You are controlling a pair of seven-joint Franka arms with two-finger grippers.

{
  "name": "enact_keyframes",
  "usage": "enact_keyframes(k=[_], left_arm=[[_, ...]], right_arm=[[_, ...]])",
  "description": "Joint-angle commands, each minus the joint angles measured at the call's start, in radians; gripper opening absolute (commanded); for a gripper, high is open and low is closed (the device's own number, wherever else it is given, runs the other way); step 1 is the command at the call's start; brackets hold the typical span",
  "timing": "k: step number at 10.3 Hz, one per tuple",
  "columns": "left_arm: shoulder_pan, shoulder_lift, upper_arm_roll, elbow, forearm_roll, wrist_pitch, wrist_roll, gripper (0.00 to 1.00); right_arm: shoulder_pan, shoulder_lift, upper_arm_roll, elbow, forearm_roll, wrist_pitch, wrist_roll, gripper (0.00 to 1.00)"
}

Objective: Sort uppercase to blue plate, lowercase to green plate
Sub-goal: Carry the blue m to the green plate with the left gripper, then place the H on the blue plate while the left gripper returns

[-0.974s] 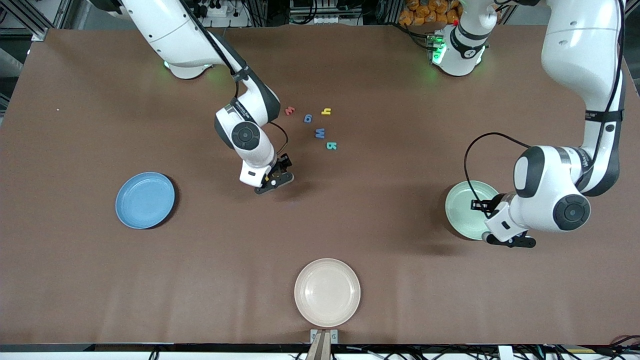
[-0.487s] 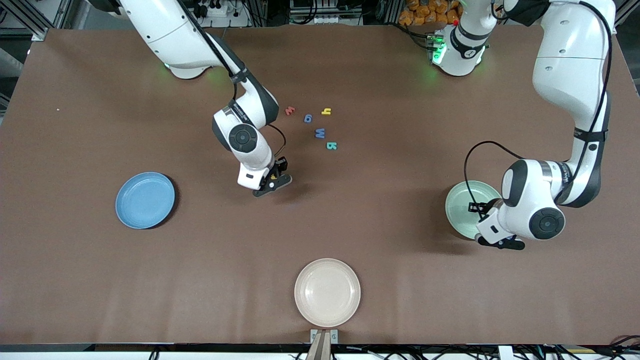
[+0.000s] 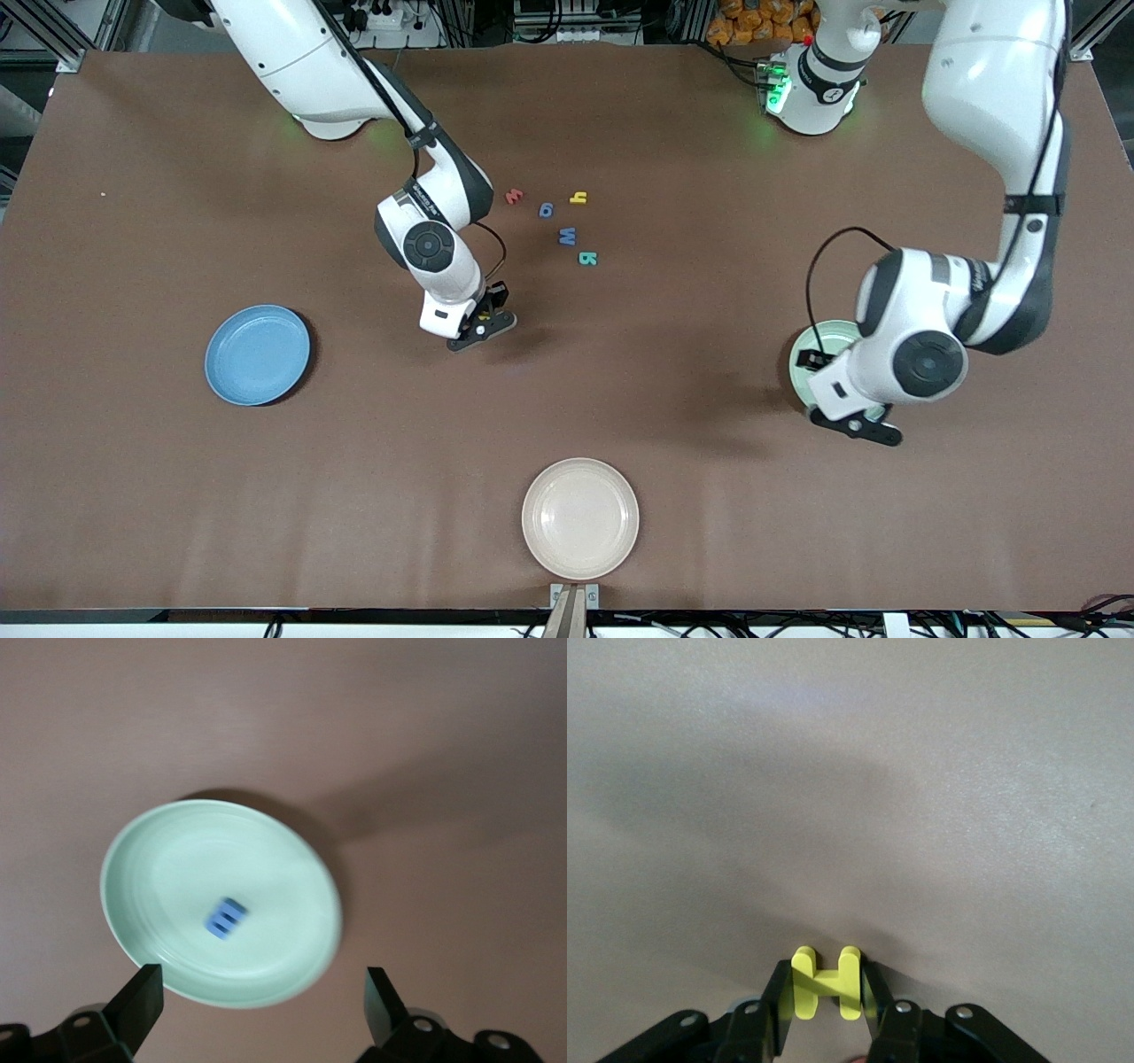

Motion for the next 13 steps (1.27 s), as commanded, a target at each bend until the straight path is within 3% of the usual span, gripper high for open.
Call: enact_keyframes(k=[1, 5, 7, 9, 11, 13], left_arm=[[-0.121, -0.087, -0.013, -0.025, 0.001, -0.073, -0.221, 1.0], [-0.14, -0.095, -0.295, -0.062, -0.063, -0.103, -0.563, 1.0], [-0.181, -0.065, -0.386, -0.072, -0.09, -0.061, -0.705, 1.0], [-0.272, -0.057, -0.386, -0.176, -0.084, 0.105, -0.846, 1.0], [-0.327, -0.023, -0.385, -0.247, -0.076, 0.3, -0.956, 1.0], [-0.401, 0.029, -0.378, -0.243, -0.015, 0.363, -1.049, 1.0]], right_arm=[[-0.016, 0.024, 0.004, 0.027, 0.004, -0.005, -0.013, 0.34], [-0.072, 0.008, 0.005, 0.095, 0.007, -0.147, -0.045, 0.31], [-0.123, -0.01, 0.005, 0.112, 0.007, -0.202, -0.132, 0.31], [-0.18, -0.027, -0.004, 0.116, 0.005, -0.238, -0.23, 0.31], [-0.183, -0.038, -0.094, 0.116, 0.004, -0.262, -0.333, 0.31], [-0.183, -0.062, -0.21, 0.116, 0.004, -0.31, -0.5, 0.31]])
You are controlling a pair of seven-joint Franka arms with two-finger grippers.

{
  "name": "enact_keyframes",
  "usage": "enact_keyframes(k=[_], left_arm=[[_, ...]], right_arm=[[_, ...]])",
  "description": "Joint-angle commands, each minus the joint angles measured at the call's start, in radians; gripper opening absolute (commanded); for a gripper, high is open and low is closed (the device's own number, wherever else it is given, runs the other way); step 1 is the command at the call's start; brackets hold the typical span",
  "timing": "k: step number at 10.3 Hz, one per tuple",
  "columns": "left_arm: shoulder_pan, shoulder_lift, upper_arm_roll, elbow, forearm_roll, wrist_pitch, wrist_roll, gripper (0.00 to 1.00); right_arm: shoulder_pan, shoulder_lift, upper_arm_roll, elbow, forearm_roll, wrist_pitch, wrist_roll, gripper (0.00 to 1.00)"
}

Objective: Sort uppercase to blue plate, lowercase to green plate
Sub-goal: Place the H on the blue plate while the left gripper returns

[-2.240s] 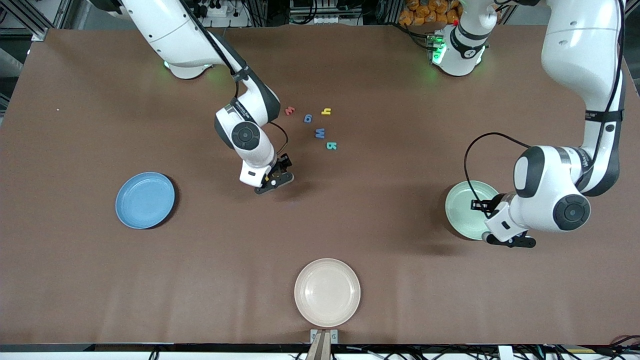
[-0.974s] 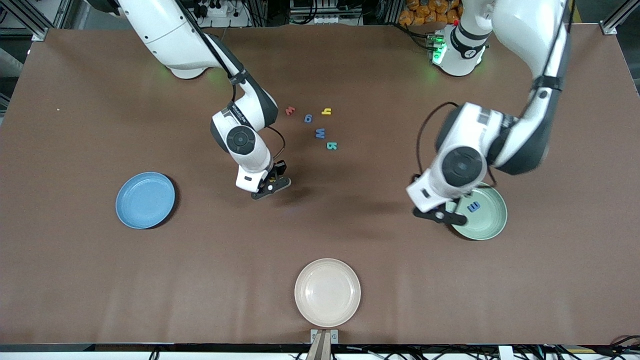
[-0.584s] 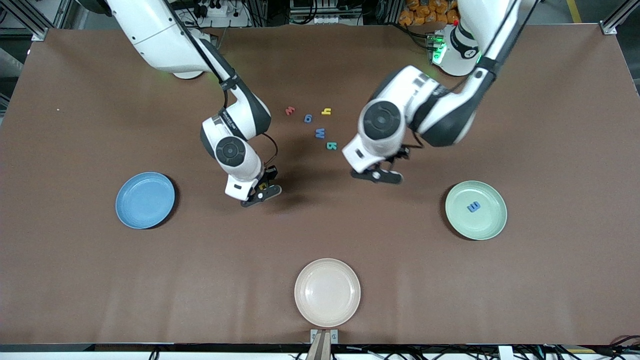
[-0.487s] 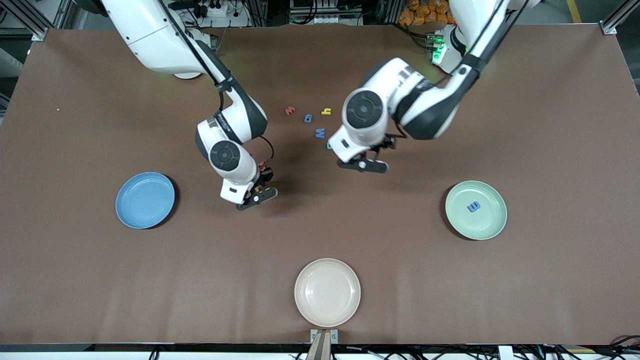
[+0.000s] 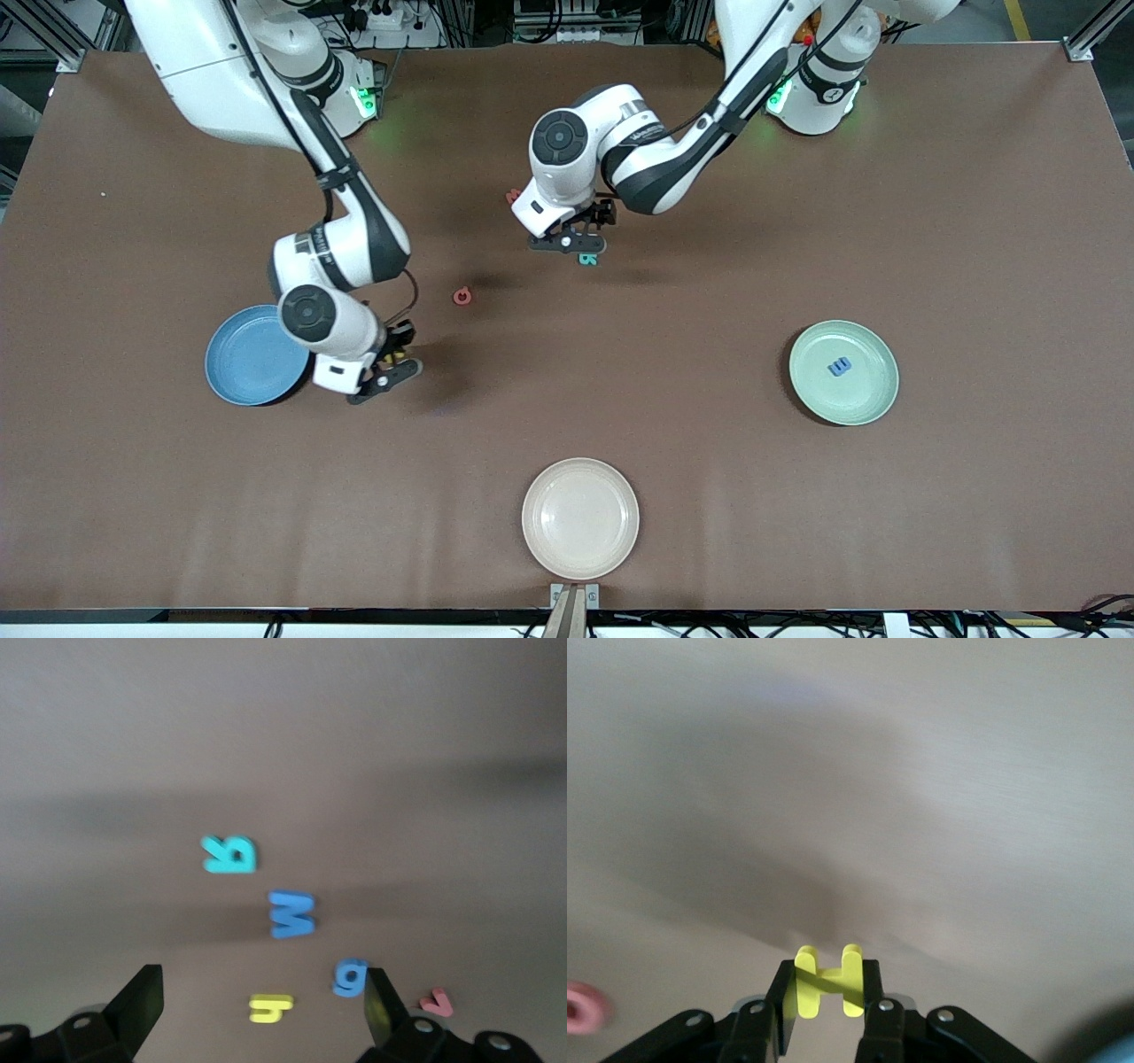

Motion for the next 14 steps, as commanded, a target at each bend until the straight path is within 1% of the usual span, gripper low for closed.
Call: enact_keyframes(k=[1, 2, 3, 4, 6, 7, 8, 10, 11, 12, 14], left_arm=[[-0.055, 0.042, 0.008, 0.002, 0.071, 0.046, -0.074, 1.0], [-0.087, 0.064, 0.011, 0.003, 0.072, 0.07, -0.088, 1.0], [-0.104, 0.084, 0.011, 0.002, 0.082, 0.102, -0.113, 1.0], [-0.121, 0.101, 0.011, 0.002, 0.114, 0.107, -0.143, 1.0], [-0.14, 0.125, 0.011, 0.002, 0.142, 0.133, -0.168, 1.0], [-0.147, 0.128, 0.011, 0.002, 0.154, 0.136, -0.168, 0.99], [-0.147, 0.136, 0.011, 0.003, 0.185, 0.147, -0.168, 0.95], [-0.151, 0.154, 0.011, 0.002, 0.214, 0.191, -0.166, 0.9], [-0.151, 0.162, 0.011, 0.002, 0.243, 0.193, -0.168, 0.86], [-0.157, 0.165, 0.011, 0.0, 0.246, 0.193, -0.168, 0.85], [-0.164, 0.165, 0.01, -0.001, 0.247, 0.194, -0.17, 0.83]], right_arm=[[-0.003, -0.053, -0.111, -0.006, 0.004, -0.072, -0.18, 0.31], [-0.003, -0.065, -0.157, -0.006, 0.004, -0.102, -0.243, 0.31], [-0.003, -0.064, -0.2, -0.008, 0.004, -0.106, -0.33, 0.31], [-0.012, -0.056, -0.236, -0.008, 0.004, -0.095, -0.402, 0.31], [-0.034, -0.047, -0.248, -0.034, 0.004, -0.063, -0.424, 0.32], [-0.049, -0.041, -0.248, -0.054, -0.003, -0.004, -0.452, 0.33], [-0.063, -0.029, -0.248, -0.059, -0.003, 0.02, -0.485, 0.38], [-0.068, -0.027, -0.248, -0.06, 0.0, 0.011, -0.478, 0.59], [-0.066, -0.027, -0.248, -0.059, 0.006, 0.008, -0.478, 0.66], [-0.061, -0.028, -0.246, -0.057, 0.009, 0.005, -0.471, 0.65], [-0.022, -0.047, -0.234, -0.052, 0.02, -0.069, -0.327, 0.64]])
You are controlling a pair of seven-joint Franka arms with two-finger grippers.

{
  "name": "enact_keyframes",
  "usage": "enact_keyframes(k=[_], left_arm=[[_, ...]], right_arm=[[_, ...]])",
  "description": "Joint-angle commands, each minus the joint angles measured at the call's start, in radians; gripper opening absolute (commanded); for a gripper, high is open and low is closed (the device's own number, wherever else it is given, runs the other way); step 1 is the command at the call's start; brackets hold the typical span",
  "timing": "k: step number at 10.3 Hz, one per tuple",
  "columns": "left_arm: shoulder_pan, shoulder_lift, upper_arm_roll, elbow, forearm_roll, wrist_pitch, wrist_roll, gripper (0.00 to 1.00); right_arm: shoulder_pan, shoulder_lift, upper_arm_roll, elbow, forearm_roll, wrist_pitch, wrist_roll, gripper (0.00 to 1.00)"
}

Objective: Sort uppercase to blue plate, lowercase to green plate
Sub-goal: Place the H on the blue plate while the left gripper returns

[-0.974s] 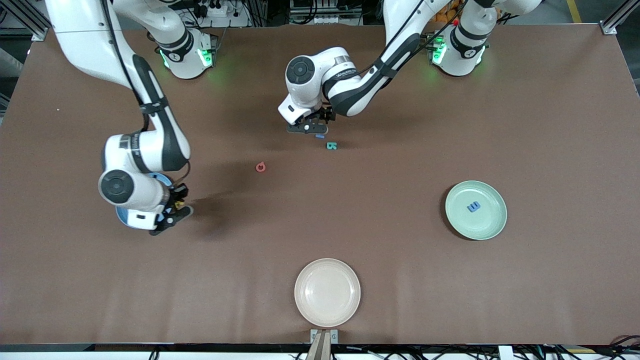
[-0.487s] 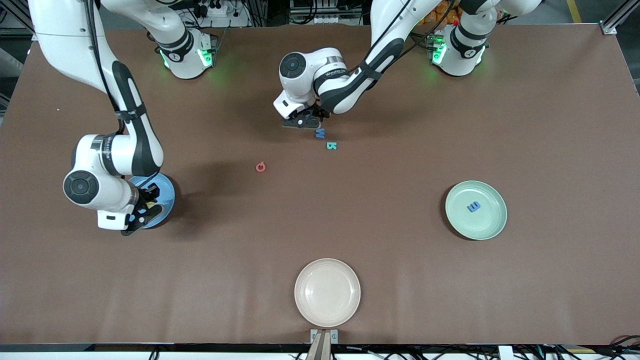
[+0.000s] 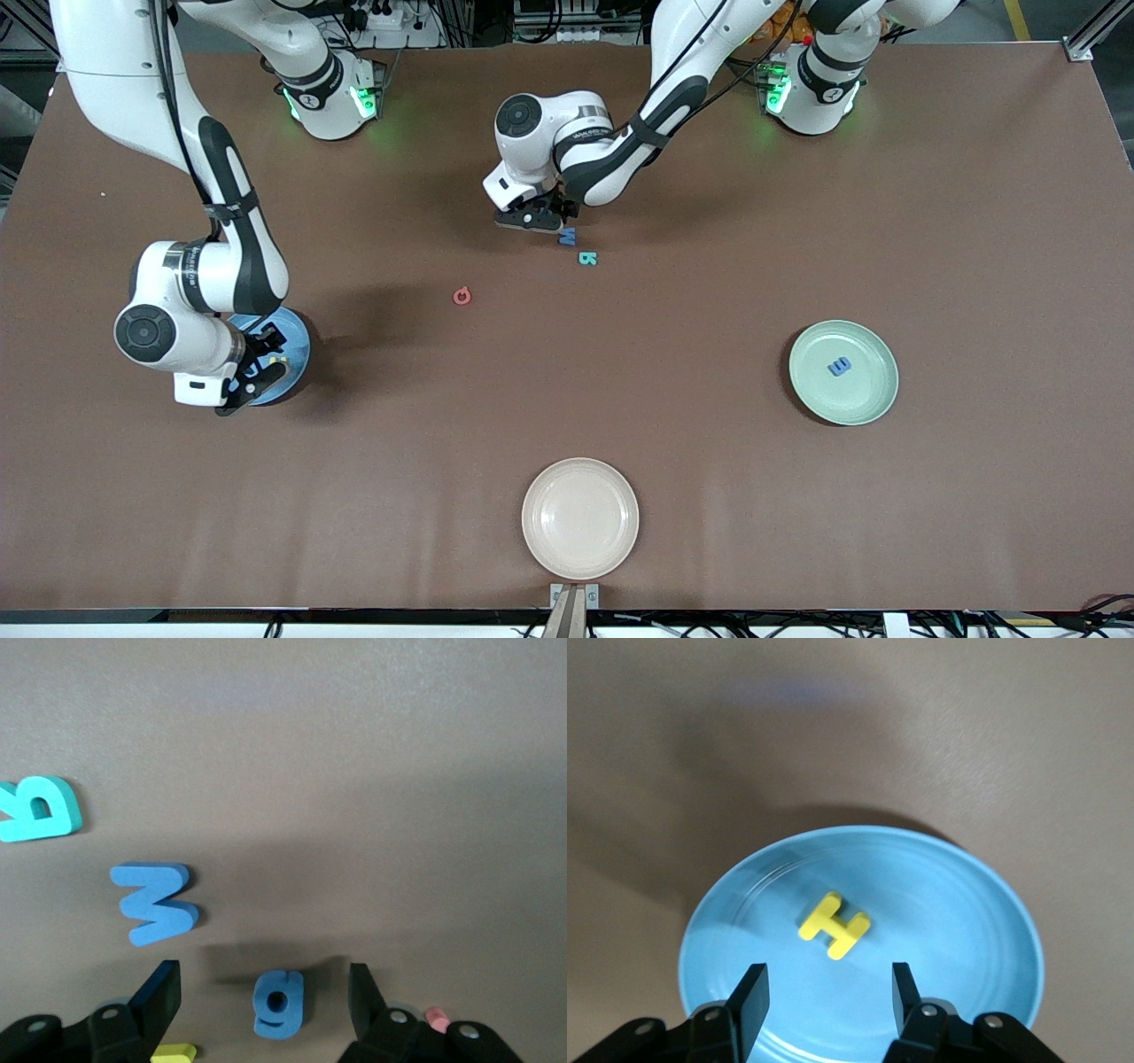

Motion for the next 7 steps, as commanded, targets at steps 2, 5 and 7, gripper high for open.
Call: enact_keyframes(k=[2, 5, 7], left_arm=[[-0.021, 0.001, 0.004, -0.001, 0.031, 0.011, -0.037, 0.81], [-0.028, 0.0, 0.004, -0.024, 0.033, 0.011, -0.037, 0.73], [-0.028, 0.0, 0.004, -0.029, 0.033, 0.018, -0.037, 0.64]], right_arm=[[0.099, -0.051, 0.016, -0.006, 0.069, -0.072, 0.215, 0.64], [0.213, -0.092, 0.016, -0.051, 0.254, -0.069, 0.368, 0.61], [0.312, -0.138, 0.018, -0.093, 0.257, -0.056, 0.602, 0.62]])
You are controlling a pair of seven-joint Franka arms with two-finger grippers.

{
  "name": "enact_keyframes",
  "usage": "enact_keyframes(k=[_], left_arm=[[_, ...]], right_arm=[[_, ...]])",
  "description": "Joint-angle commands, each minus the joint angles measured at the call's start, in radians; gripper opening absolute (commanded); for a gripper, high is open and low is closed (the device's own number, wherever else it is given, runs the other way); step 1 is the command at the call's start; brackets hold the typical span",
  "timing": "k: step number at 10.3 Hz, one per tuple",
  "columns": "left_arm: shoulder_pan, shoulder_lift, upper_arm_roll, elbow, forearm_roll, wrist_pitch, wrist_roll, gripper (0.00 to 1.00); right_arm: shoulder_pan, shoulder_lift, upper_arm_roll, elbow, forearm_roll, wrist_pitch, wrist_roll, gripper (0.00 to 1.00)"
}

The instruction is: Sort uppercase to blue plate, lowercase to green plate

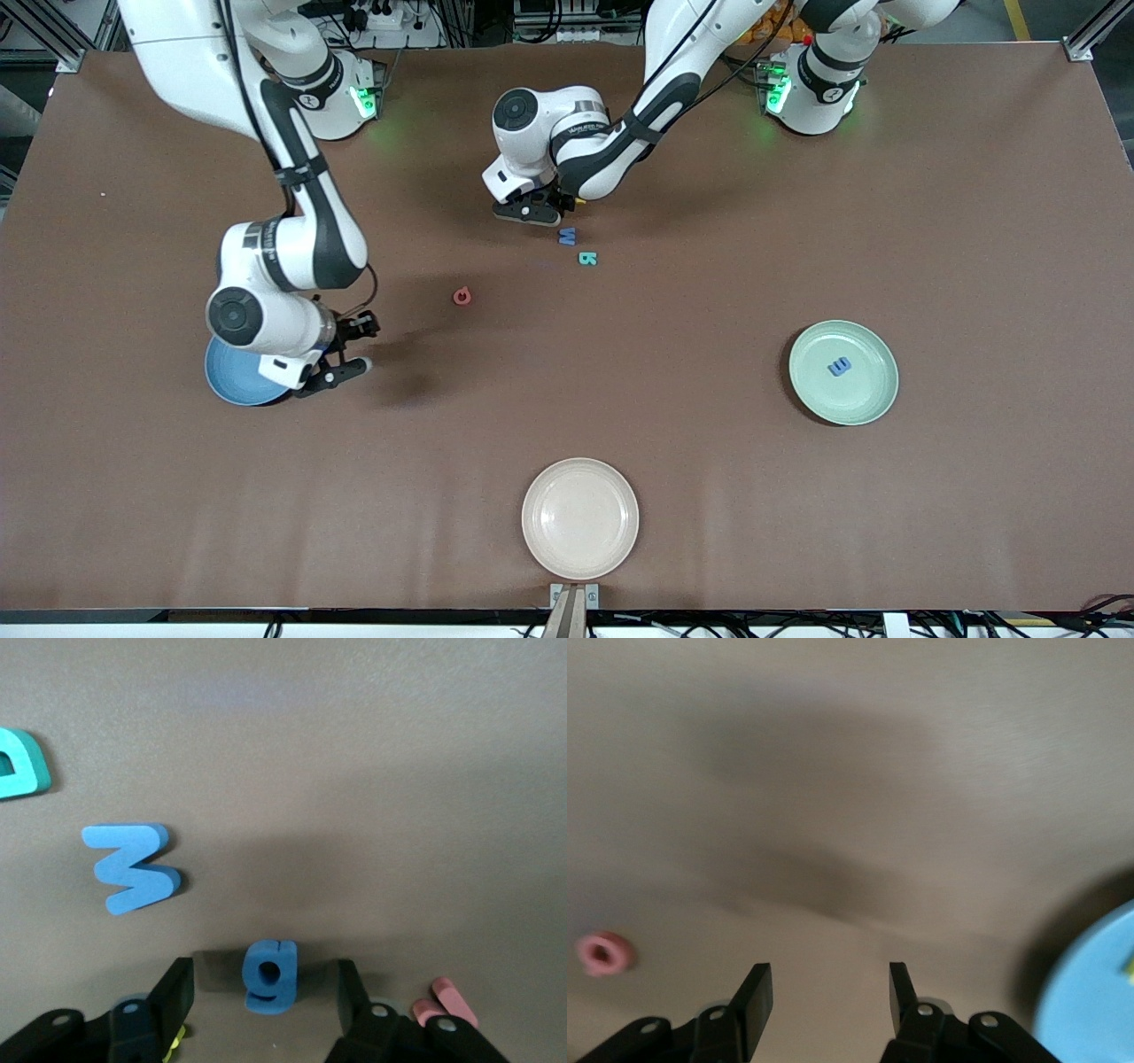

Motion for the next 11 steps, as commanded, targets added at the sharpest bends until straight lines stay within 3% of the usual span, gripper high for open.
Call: enact_keyframes(k=[1, 3, 4, 7, 9, 11], left_arm=[[-0.006, -0.004, 0.005, -0.011, 0.033, 0.017, -0.036, 0.47], [0.003, -0.004, 0.006, -0.011, 0.031, 0.017, -0.036, 0.1], [0.006, -0.006, 0.006, -0.011, 0.031, 0.017, -0.043, 0.0], [0.081, -0.082, 0.005, -0.01, 0.021, -0.036, -0.065, 0.0], [0.223, -0.174, -0.003, -0.007, 0.019, -0.111, -0.04, 0.0], [0.356, -0.219, -0.006, 0.004, 0.008, -0.187, 0.06, 0.0]], right_arm=[[0.092, -0.095, -0.001, -0.123, 0.021, 0.077, 0.192, 0.61], [0.175, -0.117, -0.001, -0.198, 0.021, 0.193, 0.372, 0.61], [0.203, -0.119, -0.001, -0.208, 0.021, 0.205, 0.438, 0.61], [0.225, -0.114, 0.043, -0.287, 0.023, 0.366, 0.555, 0.61], [0.225, -0.099, 0.099, -0.318, 0.023, 0.449, 0.645, 0.62], [0.225, -0.089, 0.111, -0.321, 0.023, 0.451, 0.661, 0.64]])
